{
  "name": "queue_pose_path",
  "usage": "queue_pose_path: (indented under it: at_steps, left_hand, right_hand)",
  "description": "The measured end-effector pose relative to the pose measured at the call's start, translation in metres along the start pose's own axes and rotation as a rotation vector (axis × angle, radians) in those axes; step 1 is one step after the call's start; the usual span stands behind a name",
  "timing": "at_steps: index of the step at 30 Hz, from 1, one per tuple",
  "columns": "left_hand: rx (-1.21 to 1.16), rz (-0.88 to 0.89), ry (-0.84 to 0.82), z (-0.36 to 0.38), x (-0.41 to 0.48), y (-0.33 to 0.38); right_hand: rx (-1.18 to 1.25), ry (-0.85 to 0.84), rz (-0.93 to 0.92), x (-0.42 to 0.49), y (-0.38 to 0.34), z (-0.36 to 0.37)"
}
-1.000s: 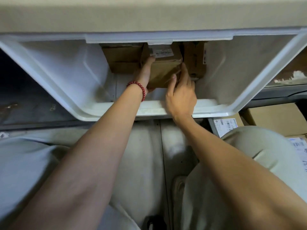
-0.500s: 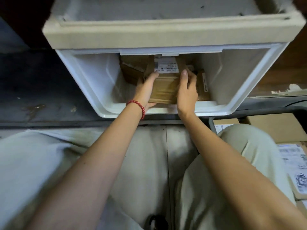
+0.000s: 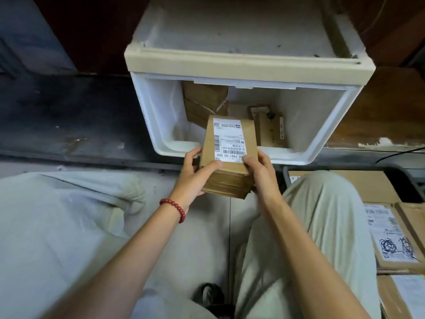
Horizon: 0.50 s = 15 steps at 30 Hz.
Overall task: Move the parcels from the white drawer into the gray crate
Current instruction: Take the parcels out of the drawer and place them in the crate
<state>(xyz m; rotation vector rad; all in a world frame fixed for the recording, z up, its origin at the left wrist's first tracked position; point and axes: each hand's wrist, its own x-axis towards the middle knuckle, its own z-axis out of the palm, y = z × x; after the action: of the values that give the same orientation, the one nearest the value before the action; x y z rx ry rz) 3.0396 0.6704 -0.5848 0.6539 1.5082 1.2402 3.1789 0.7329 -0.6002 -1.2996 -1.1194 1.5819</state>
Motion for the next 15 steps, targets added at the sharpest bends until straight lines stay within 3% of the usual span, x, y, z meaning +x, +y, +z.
queue_pose_path:
  at_steps: [10,15]
  left_hand:
    - [0.353,0.298,0.039,-0.053,-0.04,-0.018]
    - [0.353,0.305,-0.014,-0.089,-0.043,-0.024]
  right_hand:
    - [-0.027,-0.123,0.092,-0.035,0.019,0.008]
    - [-0.096,-0.229,-0.027,-0.039,0.028,0.02]
